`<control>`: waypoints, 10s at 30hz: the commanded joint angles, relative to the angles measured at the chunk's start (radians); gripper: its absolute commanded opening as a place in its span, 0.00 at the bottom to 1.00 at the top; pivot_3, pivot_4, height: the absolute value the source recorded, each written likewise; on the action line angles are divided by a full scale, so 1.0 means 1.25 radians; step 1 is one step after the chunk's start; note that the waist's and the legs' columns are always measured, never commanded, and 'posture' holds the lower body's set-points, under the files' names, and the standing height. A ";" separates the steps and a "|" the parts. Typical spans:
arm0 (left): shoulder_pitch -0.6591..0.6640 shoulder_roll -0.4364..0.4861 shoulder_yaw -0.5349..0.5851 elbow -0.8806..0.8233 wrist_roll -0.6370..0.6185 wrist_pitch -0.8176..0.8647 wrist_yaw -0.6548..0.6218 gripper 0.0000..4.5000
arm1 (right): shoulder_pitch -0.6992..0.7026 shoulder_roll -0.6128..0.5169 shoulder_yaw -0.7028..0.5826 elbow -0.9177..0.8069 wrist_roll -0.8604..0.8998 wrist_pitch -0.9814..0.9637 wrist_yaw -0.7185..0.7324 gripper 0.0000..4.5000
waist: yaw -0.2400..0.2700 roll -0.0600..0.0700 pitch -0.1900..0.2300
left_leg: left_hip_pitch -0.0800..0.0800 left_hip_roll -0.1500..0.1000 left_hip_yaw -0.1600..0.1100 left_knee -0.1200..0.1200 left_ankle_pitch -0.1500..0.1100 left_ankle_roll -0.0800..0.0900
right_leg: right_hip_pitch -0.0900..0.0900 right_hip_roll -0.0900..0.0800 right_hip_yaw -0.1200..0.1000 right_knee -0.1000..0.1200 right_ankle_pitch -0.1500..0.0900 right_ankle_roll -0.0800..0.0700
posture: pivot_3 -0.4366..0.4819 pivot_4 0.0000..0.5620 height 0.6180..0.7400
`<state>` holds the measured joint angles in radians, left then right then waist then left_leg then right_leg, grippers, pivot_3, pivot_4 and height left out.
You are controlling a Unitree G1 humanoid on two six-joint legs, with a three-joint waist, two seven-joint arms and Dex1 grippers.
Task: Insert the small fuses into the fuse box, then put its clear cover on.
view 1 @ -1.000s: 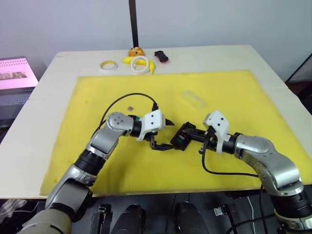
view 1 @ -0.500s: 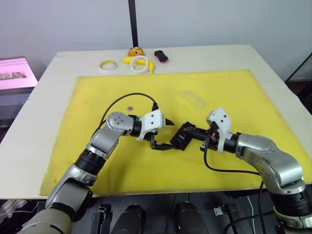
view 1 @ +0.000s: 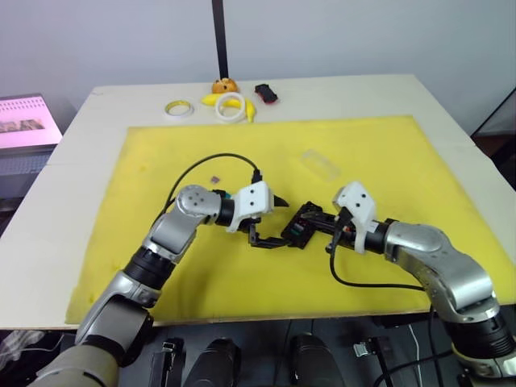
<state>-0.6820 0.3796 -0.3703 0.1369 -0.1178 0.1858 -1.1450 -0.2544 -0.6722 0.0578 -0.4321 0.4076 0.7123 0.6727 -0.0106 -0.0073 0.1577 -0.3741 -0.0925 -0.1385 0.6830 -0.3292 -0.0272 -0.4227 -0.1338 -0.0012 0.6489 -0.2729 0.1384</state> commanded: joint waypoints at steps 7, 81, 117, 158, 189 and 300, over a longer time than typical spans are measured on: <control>-0.015 -0.007 0.007 -0.009 -0.002 -0.021 -0.003 1.00 | 0.039 -0.045 0.017 -0.001 -0.020 0.022 0.021 0.00 | 0.002 0.000 0.000 | 0.000 0.000 0.000 0.000 0.000 0.000 | 0.000 0.000 0.000 0.000 0.000 0.000 | 0.48 0.27 1.00; 0.061 0.093 0.150 -0.150 -0.203 0.169 -0.077 1.00 | 0.072 -0.081 -0.266 -0.149 0.153 0.095 0.034 0.00 | 0.000 0.000 0.000 | -0.001 0.000 0.000 -0.001 0.000 0.000 | -0.001 0.000 0.000 0.000 0.000 0.000 | 0.48 0.27 1.00; 0.040 0.363 0.327 0.068 -0.449 0.803 0.004 1.00 | 0.161 -0.205 -0.430 -0.243 0.455 0.197 0.079 1.00 | 0.000 0.000 0.000 | 0.000 0.000 0.000 -0.001 0.000 0.001 | 0.001 0.000 0.000 0.000 0.000 0.000 | 0.48 0.27 1.00; -0.188 0.127 0.280 0.496 -0.316 0.848 0.037 0.61 | -0.027 -0.140 -0.161 -0.207 0.353 0.104 -0.001 1.00 | 0.018 0.000 0.000 | -0.001 -0.001 0.000 0.001 0.000 0.001 | -0.001 -0.001 0.000 0.001 0.000 0.000 | 0.48 0.27 1.00; -0.198 0.225 0.356 0.244 -0.438 0.926 -0.099 0.02 | -0.020 -0.046 -0.252 -0.164 0.543 0.179 -0.121 1.00 | -0.002 0.000 0.001 | -0.002 0.000 -0.001 0.000 0.000 0.001 | -0.002 0.000 0.000 0.001 0.000 0.000 | 0.48 0.27 1.00; -0.204 -0.049 0.041 0.342 -0.043 -0.122 -0.227 0.99 | -0.006 -0.129 -0.022 -0.047 0.086 -0.003 -0.056 0.00 | 0.012 -0.001 0.001 | -0.001 0.000 0.002 0.000 0.000 0.001 | -0.001 0.000 0.000 0.000 0.000 0.000 | 0.48 0.27 1.00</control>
<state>-0.9158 0.3210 -0.3401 0.5789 -0.1748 0.0502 -1.4310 -0.2508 -0.8395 0.0565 -0.4711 0.5232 0.7150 0.5934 0.0043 -0.0085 0.1587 -0.3758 -0.0927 -0.1366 0.6834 -0.3296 -0.0264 -0.4244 -0.1337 -0.0010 0.6484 -0.2727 0.1386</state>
